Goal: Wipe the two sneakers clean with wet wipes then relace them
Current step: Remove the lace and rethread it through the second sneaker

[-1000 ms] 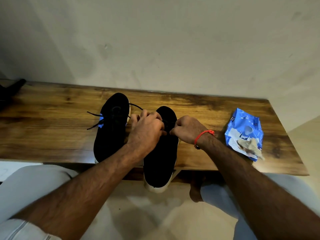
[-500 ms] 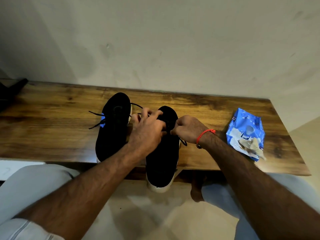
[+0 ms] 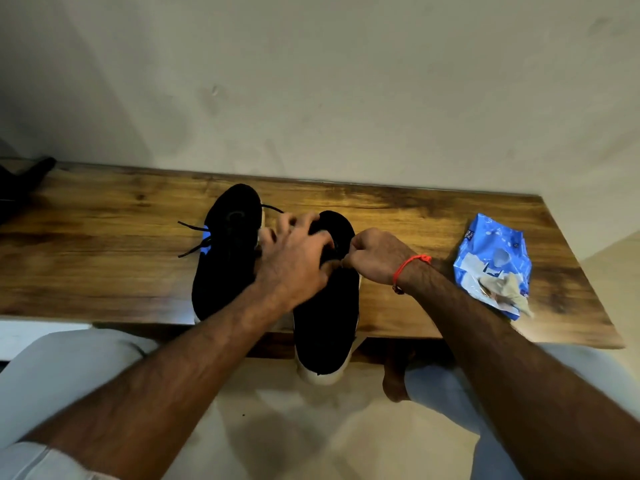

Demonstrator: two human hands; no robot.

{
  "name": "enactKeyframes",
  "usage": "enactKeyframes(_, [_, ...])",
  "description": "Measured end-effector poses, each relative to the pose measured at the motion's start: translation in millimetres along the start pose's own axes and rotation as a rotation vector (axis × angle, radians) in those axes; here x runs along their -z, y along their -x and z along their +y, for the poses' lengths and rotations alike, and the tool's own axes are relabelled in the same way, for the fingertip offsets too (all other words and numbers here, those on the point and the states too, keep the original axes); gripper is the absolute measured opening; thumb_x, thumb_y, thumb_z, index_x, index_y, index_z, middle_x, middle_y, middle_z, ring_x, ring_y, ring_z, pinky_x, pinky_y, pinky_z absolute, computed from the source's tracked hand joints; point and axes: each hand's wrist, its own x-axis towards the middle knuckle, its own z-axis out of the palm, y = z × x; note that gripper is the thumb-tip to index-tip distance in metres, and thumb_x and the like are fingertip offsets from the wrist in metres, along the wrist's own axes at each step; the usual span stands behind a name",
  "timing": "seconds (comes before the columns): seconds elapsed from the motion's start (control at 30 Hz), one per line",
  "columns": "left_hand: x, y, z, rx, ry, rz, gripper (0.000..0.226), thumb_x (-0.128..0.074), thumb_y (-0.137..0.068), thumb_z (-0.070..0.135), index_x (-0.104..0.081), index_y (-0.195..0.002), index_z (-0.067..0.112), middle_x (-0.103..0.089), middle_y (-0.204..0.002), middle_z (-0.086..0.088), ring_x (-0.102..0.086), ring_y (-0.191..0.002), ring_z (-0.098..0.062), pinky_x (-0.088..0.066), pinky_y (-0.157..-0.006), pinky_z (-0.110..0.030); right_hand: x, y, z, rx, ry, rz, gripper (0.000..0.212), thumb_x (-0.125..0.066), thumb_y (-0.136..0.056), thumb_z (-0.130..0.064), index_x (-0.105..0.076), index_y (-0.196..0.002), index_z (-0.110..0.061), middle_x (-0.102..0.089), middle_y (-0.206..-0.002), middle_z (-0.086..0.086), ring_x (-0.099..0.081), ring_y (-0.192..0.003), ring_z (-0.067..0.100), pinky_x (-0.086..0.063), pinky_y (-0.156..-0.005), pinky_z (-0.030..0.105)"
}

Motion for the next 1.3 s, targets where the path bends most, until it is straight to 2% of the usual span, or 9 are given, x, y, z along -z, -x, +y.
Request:
enactKeyframes(0.2, [13.8,-10.0,-2.0,0.113,0.058,-0.042,0.019,-0.071,-0.086,0.054,-0.075,-0.095,0.038,-0.051,-0.141,0.016,-0.031,-0.13,-0.021,-0.026,-0.096,-0.048,5.5,3.3,2.4,-0.031,-0.02,-0.028,0.023,-0.063,-0.084,-0.027,-0.07,-0.086,-0.005,-0.067,-0.084,0.01,-0.06,-0.087,0.03,-0.047,-0.091,0.054])
enactKeyframes(0.3, [35.9,-19.2,-29.7,0.333,0.099,0.069,0.019,-0.075,-0.083,0.054,-0.074,-0.084,0.034,-0.067,-0.116,0.009,-0.04,-0.126,-0.026,-0.028,-0.096,-0.05,7.7,4.5,3.7,-0.016,-0.042,-0.049,0.025,-0.063,-0.086,-0.028,-0.071,-0.091,-0.005,-0.067,-0.086,0.01,-0.061,-0.09,0.03,-0.048,-0.088,0.052])
enactKeyframes(0.37, [39.3,-19.7,-47.5,0.414,0.034,0.151,0.017,-0.072,-0.087,0.051,-0.072,-0.087,0.034,-0.067,-0.115,0.004,-0.042,-0.127,-0.031,-0.03,-0.096,-0.051,7.7,4.7,2.7,-0.011,-0.061,-0.048,0.029,-0.064,-0.086,-0.028,-0.07,-0.096,-0.001,-0.062,-0.083,0.009,-0.062,-0.089,0.03,-0.05,-0.085,0.05])
enactKeyframes(0.53, [20.0,-12.9,-26.4,0.151,0.081,0.125,0.04,-0.06,-0.095,0.053,-0.059,-0.133,0.04,-0.043,-0.149,0.006,-0.032,-0.133,-0.028,-0.03,-0.101,-0.049,6.6,4.1,2.0,0.006,-0.064,-0.054,0.032,-0.066,-0.082,-0.03,-0.068,-0.09,0.002,-0.058,-0.077,0.008,-0.061,-0.085,0.031,-0.047,-0.081,0.048])
enactKeyframes(0.7, [0.8,-2.1,3.2,-0.035,-0.069,-0.035,0.024,-0.065,-0.091,0.053,-0.069,-0.111,0.039,-0.038,-0.153,0.011,-0.025,-0.133,-0.024,-0.028,-0.099,-0.047,4.0,4.7,0.2,-0.029,-0.03,-0.014,0.017,-0.064,-0.082,-0.025,-0.063,-0.072,-0.011,-0.059,-0.072,0.006,-0.059,-0.08,0.028,-0.046,-0.079,0.044])
enactKeyframes(0.9, [35.7,-14.7,-22.4,0.249,0.103,0.03,0.023,-0.072,-0.083,0.059,-0.071,-0.08,0.036,-0.062,-0.117,0.014,-0.039,-0.12,-0.022,-0.027,-0.092,-0.047,12.9,7.9,-3.8,-0.031,-0.099,-0.113,0.024,-0.063,-0.09,-0.027,-0.071,-0.095,-0.005,-0.069,-0.097,0.012,-0.062,-0.087,0.026,-0.045,-0.068,0.032])
enactKeyframes(1.03, [27.4,-13.6,-29.1,0.274,0.104,-0.011,0.021,-0.068,-0.09,0.052,-0.064,-0.081,0.033,-0.061,-0.114,0.011,-0.038,-0.119,-0.021,-0.026,-0.095,-0.047,12.4,8.5,-11.0,-0.005,-0.094,-0.127,0.021,-0.062,-0.092,-0.024,-0.07,-0.093,-0.005,-0.063,-0.085,0.005,-0.055,-0.077,0.017,-0.041,-0.063,0.029])
enactKeyframes(1.23, [29.9,-7.6,-18.2,-0.053,0.294,-0.246,0.013,-0.063,-0.096,0.046,-0.066,-0.092,0.034,-0.051,-0.131,0.024,-0.025,-0.133,-0.014,-0.019,-0.1,-0.042,3.0,4.9,-0.2,-0.049,-0.014,0.02,0.027,-0.061,-0.084,-0.034,-0.054,-0.066,-0.016,-0.056,-0.068,0.002,-0.053,-0.067,0.022,-0.042,-0.061,0.035])
enactKeyframes(1.3, [34.2,-7.7,-24.1,0.053,0.268,-0.211,0.013,-0.06,-0.098,0.045,-0.066,-0.096,0.034,-0.055,-0.126,0.018,-0.03,-0.133,-0.018,-0.022,-0.099,-0.045,1.0,5.5,0.0,-0.041,-0.015,0.007,0.03,-0.061,-0.087,-0.035,-0.05,-0.066,-0.018,-0.053,-0.066,0.001,-0.05,-0.064,0.02,-0.04,-0.059,0.033])
